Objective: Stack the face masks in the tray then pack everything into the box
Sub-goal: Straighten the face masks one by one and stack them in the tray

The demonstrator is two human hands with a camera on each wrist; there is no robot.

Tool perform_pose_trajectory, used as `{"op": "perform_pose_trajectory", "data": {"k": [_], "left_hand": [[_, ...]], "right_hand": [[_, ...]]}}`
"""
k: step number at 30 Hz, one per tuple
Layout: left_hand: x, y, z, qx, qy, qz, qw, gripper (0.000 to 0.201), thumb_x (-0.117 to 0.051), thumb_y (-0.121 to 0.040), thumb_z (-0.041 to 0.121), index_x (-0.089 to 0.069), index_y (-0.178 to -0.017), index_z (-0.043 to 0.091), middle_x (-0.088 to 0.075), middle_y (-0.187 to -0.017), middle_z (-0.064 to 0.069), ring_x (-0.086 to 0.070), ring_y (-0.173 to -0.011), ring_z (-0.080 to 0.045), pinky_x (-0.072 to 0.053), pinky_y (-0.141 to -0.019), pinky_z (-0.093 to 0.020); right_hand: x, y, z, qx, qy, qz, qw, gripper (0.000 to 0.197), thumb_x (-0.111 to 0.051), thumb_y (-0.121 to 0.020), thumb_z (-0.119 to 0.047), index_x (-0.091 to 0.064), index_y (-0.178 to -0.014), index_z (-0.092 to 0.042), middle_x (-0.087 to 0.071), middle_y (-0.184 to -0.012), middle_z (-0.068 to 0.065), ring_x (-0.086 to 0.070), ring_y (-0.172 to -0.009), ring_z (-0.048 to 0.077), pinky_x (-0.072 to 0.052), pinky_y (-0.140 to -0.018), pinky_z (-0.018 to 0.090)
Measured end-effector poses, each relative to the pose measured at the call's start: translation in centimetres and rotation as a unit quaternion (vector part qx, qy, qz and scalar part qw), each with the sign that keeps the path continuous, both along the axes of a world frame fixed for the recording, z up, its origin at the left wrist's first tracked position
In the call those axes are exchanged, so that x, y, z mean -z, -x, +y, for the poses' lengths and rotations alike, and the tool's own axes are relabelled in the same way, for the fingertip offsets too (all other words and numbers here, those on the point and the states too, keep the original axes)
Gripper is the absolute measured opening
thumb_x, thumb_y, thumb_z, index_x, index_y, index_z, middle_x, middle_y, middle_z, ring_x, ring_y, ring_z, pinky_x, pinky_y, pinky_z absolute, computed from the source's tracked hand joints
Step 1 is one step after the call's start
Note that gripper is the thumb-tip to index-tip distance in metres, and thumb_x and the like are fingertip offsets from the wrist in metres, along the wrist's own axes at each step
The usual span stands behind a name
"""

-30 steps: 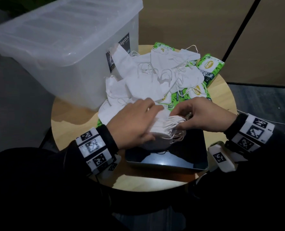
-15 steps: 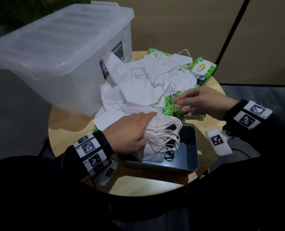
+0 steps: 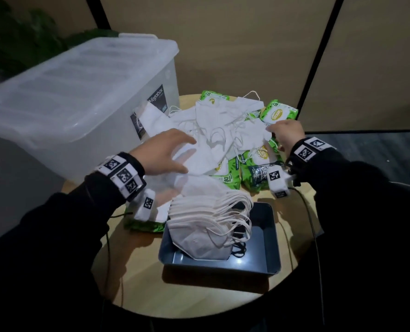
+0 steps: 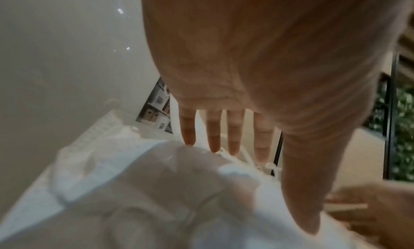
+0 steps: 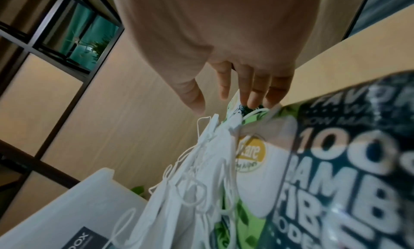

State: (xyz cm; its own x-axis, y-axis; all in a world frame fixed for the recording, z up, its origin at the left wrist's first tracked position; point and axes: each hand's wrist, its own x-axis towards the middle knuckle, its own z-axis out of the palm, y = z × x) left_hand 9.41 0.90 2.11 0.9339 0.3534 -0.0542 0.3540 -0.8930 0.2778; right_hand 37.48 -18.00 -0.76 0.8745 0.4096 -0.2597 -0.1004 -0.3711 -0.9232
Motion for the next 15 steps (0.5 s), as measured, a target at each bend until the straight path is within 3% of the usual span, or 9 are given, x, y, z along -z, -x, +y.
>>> {"op": "perform_pose_trajectory", "data": {"k": [2,4,6,7,9,10,12,13,15], "left_hand": [[1.5,0.1,0.8,0.025,-0.061,0.076,0.995,0.085,-0.085,-0.076,0.04,-0.044,-0.15,0.039,-0.036,-0.162,0.002,-0.034,-0.147,-0.022,-0.034,-0.118,-0.042],[2.4,0.3,1.2,0.034,-0.098,0.095,0.99,0.075,-0.079,-0.082,0.046,-0.044,-0.149,0.045,-0.033,-0.165,0.006,-0.034,-0.148,-0.02,-0.034,-0.117,-0.046],[2.4,0.2,1.4,0.038,-0.089,0.059,0.994,0.05,-0.073,-0.089,0.05,-0.06,-0.136,0.044,-0.046,-0.157,0.008,-0.043,-0.142,-0.018,-0.036,-0.114,-0.046],[2.0,0.1,1.5,0.035,-0.071,0.037,0.996,0.036,-0.071,-0.092,0.049,-0.067,-0.127,0.041,-0.055,-0.149,0.008,-0.05,-0.136,-0.018,-0.038,-0.112,-0.045],[1.0,-0.1,1.7,0.019,-0.024,0.006,1.0,0.018,-0.066,-0.097,0.043,-0.074,-0.111,0.034,-0.071,-0.124,0.009,-0.062,-0.116,-0.017,-0.045,-0.101,-0.041],[0.5,-0.2,1.6,0.01,0.006,-0.007,1.0,0.016,-0.063,-0.1,0.039,-0.075,-0.105,0.03,-0.075,-0.109,0.007,-0.064,-0.103,-0.017,-0.048,-0.092,-0.039],[-0.5,-0.1,1.1,0.002,0.047,-0.041,0.998,0.022,-0.059,-0.103,0.034,-0.069,-0.09,0.02,-0.069,-0.081,0.004,-0.059,-0.078,-0.014,-0.044,-0.074,-0.036],[-1.0,0.0,0.9,-0.004,0.061,-0.062,0.996,0.026,-0.057,-0.104,0.032,-0.063,-0.084,0.017,-0.062,-0.073,0.004,-0.055,-0.071,-0.012,-0.041,-0.07,-0.036],[-1.7,0.1,0.7,-0.026,0.104,-0.104,0.989,0.022,-0.056,-0.101,0.033,-0.061,-0.086,0.017,-0.06,-0.075,0.006,-0.055,-0.073,-0.015,-0.042,-0.071,-0.037]], "right_hand": [[0.2,-0.1,1.1,-0.02,0.044,-0.006,0.999,0.037,-0.077,-0.09,-0.022,-0.066,-0.117,0.002,-0.065,-0.112,0.014,-0.062,-0.105,0.029,-0.052,-0.09,0.04],[0.3,-0.2,1.9,-0.034,0.077,0.002,0.996,0.027,-0.082,-0.083,-0.017,-0.065,-0.092,0.002,-0.067,-0.097,0.016,-0.066,-0.091,0.032,-0.053,-0.078,0.044],[0.2,-0.2,2.1,-0.048,0.107,-0.001,0.993,0.021,-0.078,-0.069,-0.004,-0.057,-0.068,-0.002,-0.061,-0.066,0.013,-0.06,-0.066,0.03,-0.051,-0.062,0.039],[0.2,-0.2,2.2,-0.057,0.117,-0.009,0.991,0.018,-0.075,-0.068,-0.002,-0.058,-0.072,-0.003,-0.057,-0.062,0.012,-0.056,-0.061,0.028,-0.048,-0.059,0.035],[0.1,-0.1,2.2,-0.055,0.104,-0.018,0.993,0.033,-0.074,-0.071,0.001,-0.061,-0.101,-0.007,-0.061,-0.076,0.014,-0.058,-0.065,0.027,-0.047,-0.062,0.034],[-0.1,0.1,2.2,-0.051,0.083,-0.012,0.995,0.036,-0.072,-0.07,0.005,-0.06,-0.102,-0.006,-0.063,-0.079,0.016,-0.06,-0.065,0.027,-0.047,-0.062,0.037],[-0.3,0.4,2.0,-0.058,0.063,-0.017,0.996,0.017,-0.068,-0.068,0.01,-0.062,-0.083,0.004,-0.063,-0.073,0.018,-0.06,-0.055,0.025,-0.047,-0.059,0.035],[-0.3,0.5,1.8,-0.064,0.057,-0.017,0.996,0.012,-0.067,-0.072,0.01,-0.06,-0.075,0.001,-0.061,-0.072,0.016,-0.059,-0.053,0.023,-0.046,-0.057,0.031],[-0.7,0.8,1.3,-0.074,0.031,-0.013,0.997,0.014,-0.069,-0.08,0.007,-0.061,-0.076,-0.004,-0.062,-0.074,0.012,-0.059,-0.061,0.023,-0.045,-0.052,0.023]]}}
